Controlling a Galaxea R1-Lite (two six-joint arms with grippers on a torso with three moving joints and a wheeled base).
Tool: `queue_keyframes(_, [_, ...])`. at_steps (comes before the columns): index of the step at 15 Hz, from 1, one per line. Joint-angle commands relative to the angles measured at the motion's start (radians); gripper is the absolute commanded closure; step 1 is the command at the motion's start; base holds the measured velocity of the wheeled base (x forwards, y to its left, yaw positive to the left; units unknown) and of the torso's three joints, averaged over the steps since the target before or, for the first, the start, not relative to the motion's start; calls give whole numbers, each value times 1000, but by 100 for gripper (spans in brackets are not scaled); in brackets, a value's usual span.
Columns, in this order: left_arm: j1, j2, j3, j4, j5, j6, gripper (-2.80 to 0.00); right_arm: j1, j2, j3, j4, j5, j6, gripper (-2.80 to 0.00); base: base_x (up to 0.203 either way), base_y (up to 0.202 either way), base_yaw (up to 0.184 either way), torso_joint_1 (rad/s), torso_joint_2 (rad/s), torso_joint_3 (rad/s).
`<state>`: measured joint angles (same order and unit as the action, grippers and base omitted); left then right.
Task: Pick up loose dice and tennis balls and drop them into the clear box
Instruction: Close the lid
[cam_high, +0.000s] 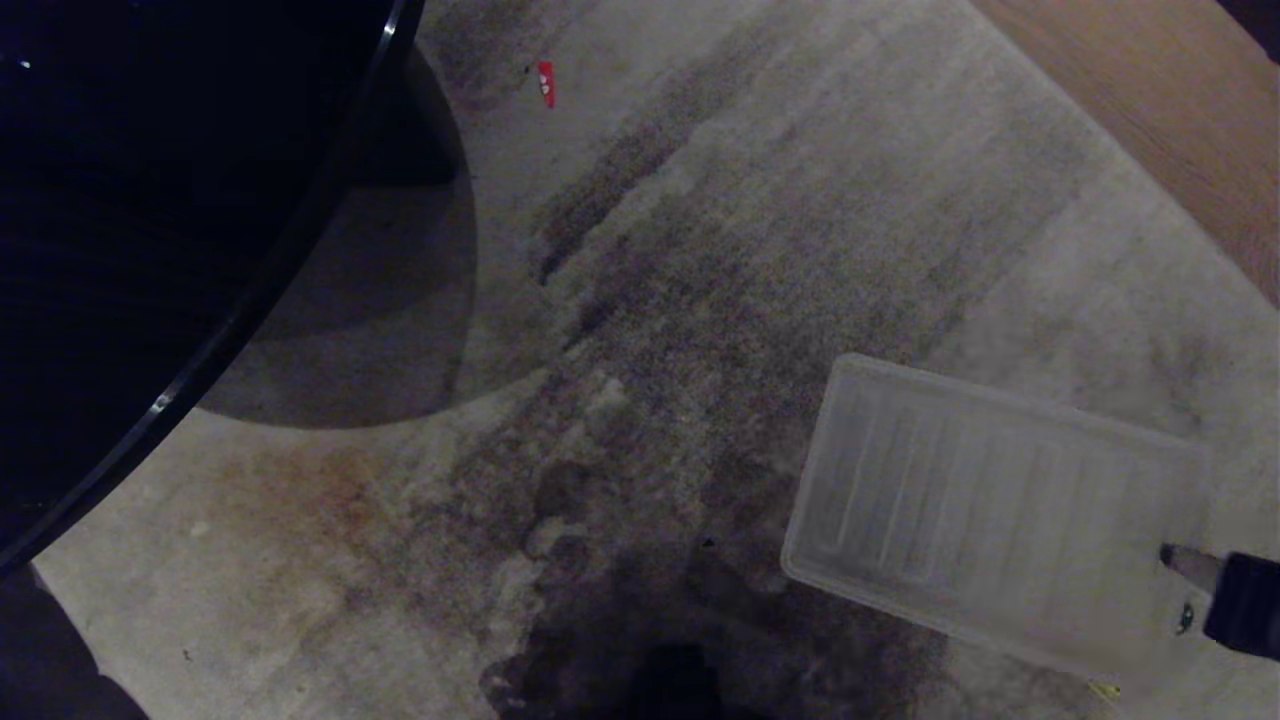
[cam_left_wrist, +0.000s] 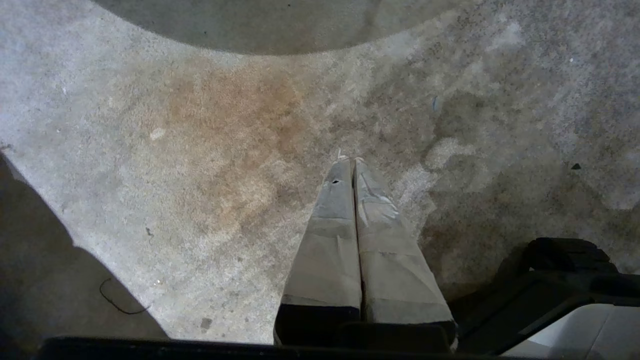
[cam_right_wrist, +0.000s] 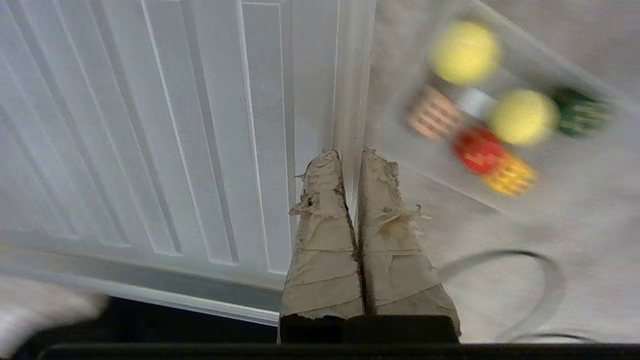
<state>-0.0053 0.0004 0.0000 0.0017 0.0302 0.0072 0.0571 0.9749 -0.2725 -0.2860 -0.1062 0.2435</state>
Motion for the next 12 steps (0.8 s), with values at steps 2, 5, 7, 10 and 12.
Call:
queue_keyframes(2, [-1, 1, 2, 0, 0, 0, 0, -26, -472, 99, 231, -2, -88, 0, 0, 0, 0, 0, 0, 0])
queue_keyframes(5, [0, 1, 2, -1, 0, 0, 0, -60, -703, 152, 411, 13, -143, 0, 0, 0, 0, 0, 0, 0])
queue_keyframes(7, [0, 1, 2, 0, 0, 0, 0, -71, -778, 210, 434, 66, -166, 0, 0, 0, 0, 0, 0, 0])
queue_keyframes(10, [-1, 1, 2, 0, 0, 0, 0, -52, -908, 215, 434, 97, -198, 0, 0, 0, 0, 0, 0, 0])
queue_keyframes(12, [1, 1, 2, 0, 0, 0, 0, -47, -975, 214, 437, 105, -208, 0, 0, 0, 0, 0, 0, 0])
